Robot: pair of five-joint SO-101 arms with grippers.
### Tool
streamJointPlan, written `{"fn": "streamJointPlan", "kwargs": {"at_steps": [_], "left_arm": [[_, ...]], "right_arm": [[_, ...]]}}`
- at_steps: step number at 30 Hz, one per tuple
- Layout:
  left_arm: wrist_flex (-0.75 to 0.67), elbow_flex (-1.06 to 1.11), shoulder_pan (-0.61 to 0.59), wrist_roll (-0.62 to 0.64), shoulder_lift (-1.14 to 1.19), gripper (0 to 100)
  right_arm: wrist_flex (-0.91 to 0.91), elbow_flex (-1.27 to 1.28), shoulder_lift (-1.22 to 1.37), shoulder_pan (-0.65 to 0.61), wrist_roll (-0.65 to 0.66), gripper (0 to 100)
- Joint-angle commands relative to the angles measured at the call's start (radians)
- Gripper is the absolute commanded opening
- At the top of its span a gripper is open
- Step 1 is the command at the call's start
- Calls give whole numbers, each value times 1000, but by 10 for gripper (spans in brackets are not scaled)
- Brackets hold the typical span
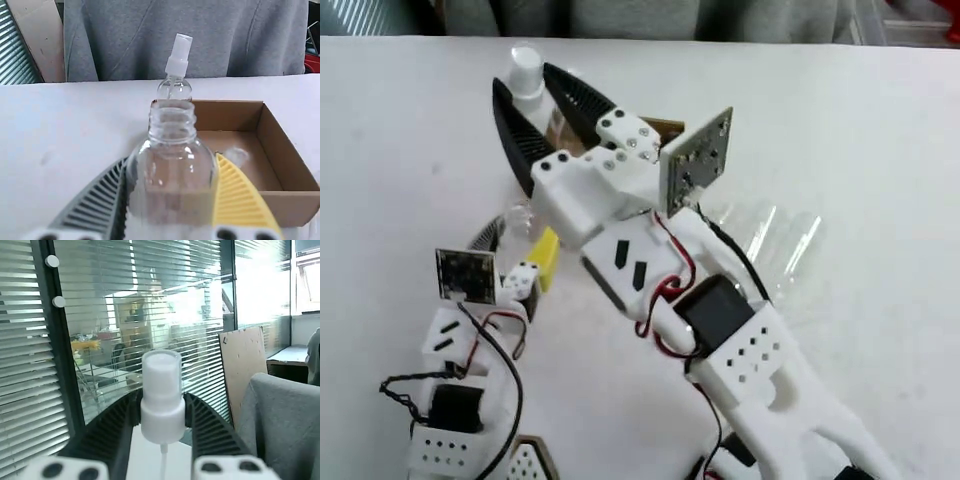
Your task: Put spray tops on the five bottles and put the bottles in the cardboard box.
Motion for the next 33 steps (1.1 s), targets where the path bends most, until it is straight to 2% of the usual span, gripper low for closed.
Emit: {"fn": "streamJointPlan", "kwargs": {"at_steps": [1,9,15,33], "left_arm": [[-31,-2,5,9,-19,22],[-31,-2,5,9,-19,22],[-31,-2,5,9,-19,22],[-26,-2,5,9,-19,22]], "right_arm": [[67,-51,8,4,3,58],[148,-124,97,2,14,58],[257,-222,122,2,-71,58],[289,-264,130,2,-153,58]]}}
